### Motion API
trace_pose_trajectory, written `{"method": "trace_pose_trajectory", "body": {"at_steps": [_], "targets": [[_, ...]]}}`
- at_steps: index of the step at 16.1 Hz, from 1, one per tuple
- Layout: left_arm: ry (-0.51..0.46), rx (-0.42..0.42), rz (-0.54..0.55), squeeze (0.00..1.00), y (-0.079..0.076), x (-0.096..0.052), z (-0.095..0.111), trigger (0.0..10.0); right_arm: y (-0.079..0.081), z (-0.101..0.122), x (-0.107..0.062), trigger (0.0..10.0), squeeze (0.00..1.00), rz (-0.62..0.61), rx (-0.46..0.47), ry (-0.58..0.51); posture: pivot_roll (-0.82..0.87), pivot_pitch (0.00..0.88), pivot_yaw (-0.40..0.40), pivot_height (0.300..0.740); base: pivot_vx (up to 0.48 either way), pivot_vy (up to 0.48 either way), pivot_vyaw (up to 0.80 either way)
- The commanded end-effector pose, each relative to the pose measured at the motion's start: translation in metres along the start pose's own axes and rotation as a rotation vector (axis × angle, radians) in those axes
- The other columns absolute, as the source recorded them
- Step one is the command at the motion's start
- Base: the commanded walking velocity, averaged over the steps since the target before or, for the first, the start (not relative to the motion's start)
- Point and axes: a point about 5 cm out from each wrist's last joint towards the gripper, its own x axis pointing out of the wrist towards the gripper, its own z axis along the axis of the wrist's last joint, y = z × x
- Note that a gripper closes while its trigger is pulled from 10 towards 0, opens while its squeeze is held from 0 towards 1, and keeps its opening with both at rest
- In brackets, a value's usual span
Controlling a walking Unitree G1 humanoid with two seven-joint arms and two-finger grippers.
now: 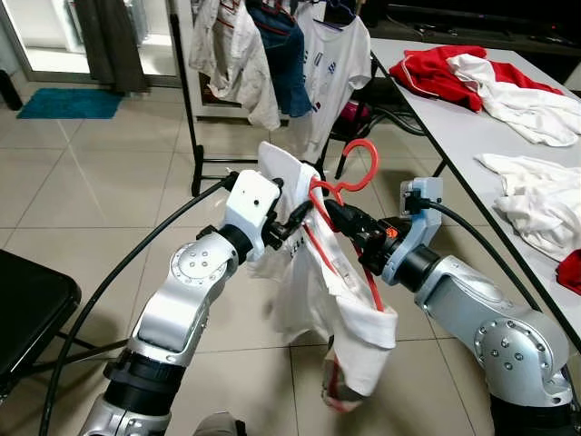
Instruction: Hang hanger
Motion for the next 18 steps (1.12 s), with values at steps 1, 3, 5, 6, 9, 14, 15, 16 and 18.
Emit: {"method": "trace_pose_trajectory", "body": {"at_steps": [1,3,5,6,9,14,15,16,18], "targets": [[-0.011,0.023,0.003,0.00,0.0021,0.0037,0.0048,0.0,0.0037,0.0067,-0.0018,10.0,0.00,0.031,-0.018,-0.020,0.02,0.000,-0.065,0.740,0.000,0.000,0.00],[-0.004,0.026,0.004,0.00,0.0033,0.0050,0.0031,0.0,0.0041,0.0061,-0.0023,10.0,0.00,0.034,-0.015,-0.021,0.02,0.000,-0.062,0.740,0.000,0.000,0.00],[-0.008,0.021,-0.012,0.00,0.0021,0.0074,0.0014,0.0,0.0052,0.0062,-0.0029,10.0,0.00,0.039,-0.007,-0.027,0.02,0.000,-0.061,0.740,0.000,0.000,0.00],[-0.012,0.022,-0.026,0.00,0.0008,0.0089,0.0012,0.0,0.0058,0.0063,-0.0031,10.0,0.00,0.044,-0.004,-0.027,0.01,0.000,-0.061,0.740,0.000,0.000,0.00],[-0.018,0.021,-0.036,0.00,-0.0008,0.0112,0.0023,0.0,0.0066,0.0061,-0.0037,10.0,0.00,0.049,-0.003,-0.026,0.01,0.000,-0.061,0.740,0.000,0.000,0.00],[-0.018,0.025,-0.037,0.00,0.0000,0.0118,0.0018,0.0,0.0062,0.0051,-0.0045,10.0,0.00,0.043,-0.002,-0.024,0.01,0.000,-0.057,0.740,0.000,0.000,0.00],[-0.015,0.027,-0.034,0.00,0.0008,0.0114,0.0012,0.0,0.0060,0.0048,-0.0046,10.0,0.00,0.040,-0.001,-0.023,0.01,0.000,-0.057,0.740,0.000,0.000,0.00],[-0.014,0.025,-0.029,0.00,0.0014,0.0108,0.0008,0.0,0.0053,0.0042,-0.0046,10.0,0.00,0.034,-0.001,-0.019,0.01,0.000,-0.058,0.740,0.000,0.000,0.00],[-0.014,0.017,-0.015,0.00,0.0028,0.0098,0.0005,0.0,0.0041,0.0034,-0.0045,10.0,0.00,0.024,-0.001,-0.015,0.01,0.000,-0.060,0.740,0.000,0.000,0.00]]}}
